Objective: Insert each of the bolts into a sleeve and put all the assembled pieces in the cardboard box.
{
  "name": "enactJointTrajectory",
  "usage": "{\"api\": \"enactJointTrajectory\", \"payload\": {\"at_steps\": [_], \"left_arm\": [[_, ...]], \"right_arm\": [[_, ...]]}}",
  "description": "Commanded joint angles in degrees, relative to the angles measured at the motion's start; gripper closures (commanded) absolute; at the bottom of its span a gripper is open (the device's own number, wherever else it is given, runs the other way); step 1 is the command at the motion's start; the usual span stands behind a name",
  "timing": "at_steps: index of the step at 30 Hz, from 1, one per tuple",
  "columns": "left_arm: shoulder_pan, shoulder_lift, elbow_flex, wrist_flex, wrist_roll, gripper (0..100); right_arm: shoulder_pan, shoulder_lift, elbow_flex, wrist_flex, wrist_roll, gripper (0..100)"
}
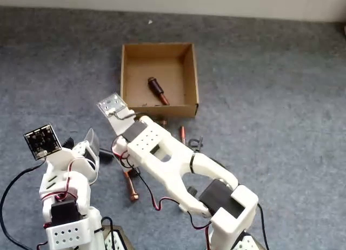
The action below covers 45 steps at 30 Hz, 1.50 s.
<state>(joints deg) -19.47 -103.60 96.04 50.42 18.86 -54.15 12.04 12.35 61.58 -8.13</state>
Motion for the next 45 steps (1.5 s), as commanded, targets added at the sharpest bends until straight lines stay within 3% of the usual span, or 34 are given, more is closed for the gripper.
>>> {"api": "enactJointTrajectory", "payload": {"at_steps": [1, 14, 20, 24, 32, 39, 45], "left_arm": [[-0.84, -0.31, 1.1, -1.05, -0.09, 78], [-0.75, -0.31, 1.1, -1.05, -0.09, 78], [-0.66, -0.31, 1.1, -1.05, -0.09, 78], [-0.57, -0.31, 1.1, -1.05, -0.09, 78], [-0.57, -0.31, 1.1, -1.05, -0.09, 78], [-0.75, -0.4, 0.75, -1.32, -0.35, 78], [-0.84, -0.4, -0.66, -0.97, -12.31, 78]], "right_arm": [[-1.71, -1.1, 3.56, -4.62, -0.7, 87.2], [-5.41, -0.92, 5.41, -5.05, -0.53, 87.2], [-5.32, 6.29, 4.88, -2.86, 8.88, 99.7], [-4.35, 6.55, 1.36, 2.33, 9.67, 99.2], [6.46, -9.98, 0.75, 6.64, 9.67, 99.2], [16.57, -34.07, 11.03, 8.4, 9.41, 99.3], [26.07, -48.92, 24.04, 4.7, 9.41, 99.3]]}}
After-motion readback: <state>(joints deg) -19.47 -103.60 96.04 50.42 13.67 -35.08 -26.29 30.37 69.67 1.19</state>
